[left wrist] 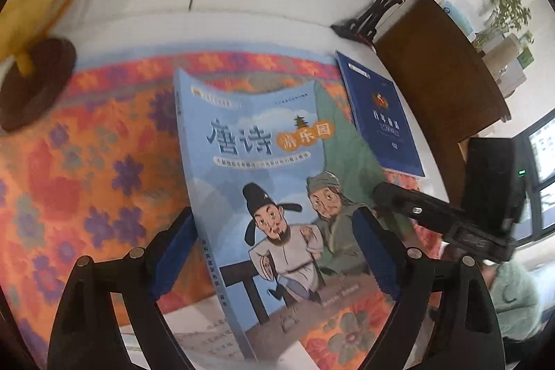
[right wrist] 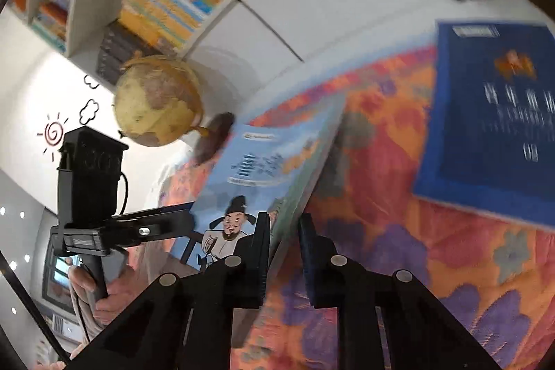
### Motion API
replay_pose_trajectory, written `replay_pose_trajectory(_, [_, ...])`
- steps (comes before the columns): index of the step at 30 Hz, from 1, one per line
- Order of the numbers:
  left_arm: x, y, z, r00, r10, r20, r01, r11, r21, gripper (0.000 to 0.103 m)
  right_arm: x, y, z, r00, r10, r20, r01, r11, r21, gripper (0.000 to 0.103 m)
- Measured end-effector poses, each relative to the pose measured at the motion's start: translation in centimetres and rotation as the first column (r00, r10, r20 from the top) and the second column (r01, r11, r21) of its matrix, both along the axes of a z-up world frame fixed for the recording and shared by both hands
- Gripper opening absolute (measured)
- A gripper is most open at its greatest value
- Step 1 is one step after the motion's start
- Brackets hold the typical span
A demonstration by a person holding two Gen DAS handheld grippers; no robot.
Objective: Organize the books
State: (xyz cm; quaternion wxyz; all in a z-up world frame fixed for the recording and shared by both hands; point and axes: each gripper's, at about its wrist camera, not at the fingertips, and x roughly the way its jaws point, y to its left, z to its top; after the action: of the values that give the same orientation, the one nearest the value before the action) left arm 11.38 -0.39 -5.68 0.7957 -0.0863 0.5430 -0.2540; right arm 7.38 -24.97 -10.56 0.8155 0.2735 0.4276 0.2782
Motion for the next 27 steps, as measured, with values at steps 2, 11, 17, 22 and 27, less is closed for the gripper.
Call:
replay_pose_trajectory(2, [-0.4,0.6,1.0,1.0,0.008,0.011,-0.008,1.0,-0.011,0.087,-0.2,0.4,1.2,1.0,0.003,0.02,-0.003,1.0,-0.019,0.018])
replay_pose_trajectory(11, [-4.0,1.9,7.1,0.993,0.002,0.12,0.005,0.998,-0.055,0.087,-2.9,0.8,5.4,0.996,-0.007,0.087,0.007,1.0,0.0,0.018])
replay_pose_trajectory(17, [-7.3,4.1,9.9,0.986,0.025,0.164,-0.016,0.998,-0.053,0.087,-5.2,3.5,8.7,0.991,0.015,0.135,-0.013,1.0,-0.011,0.018])
replay_pose_trajectory(22, [-9.9,8.1,11.2,0.977,0.085,0.194,-0.077,0.996,-0.05,0.087,-7.1,8.1,10.7,0.981,0.081,0.177,-0.077,0.997,-0.025,0.018])
replay_pose_trajectory(27, [-12.9,14.3,12.0,0.964,0.16,0.211,-0.156,0.987,-0.038,0.087,-8.4,14.4,12.0,0.965,0.166,0.203,-0.165,0.986,-0.021,0.019])
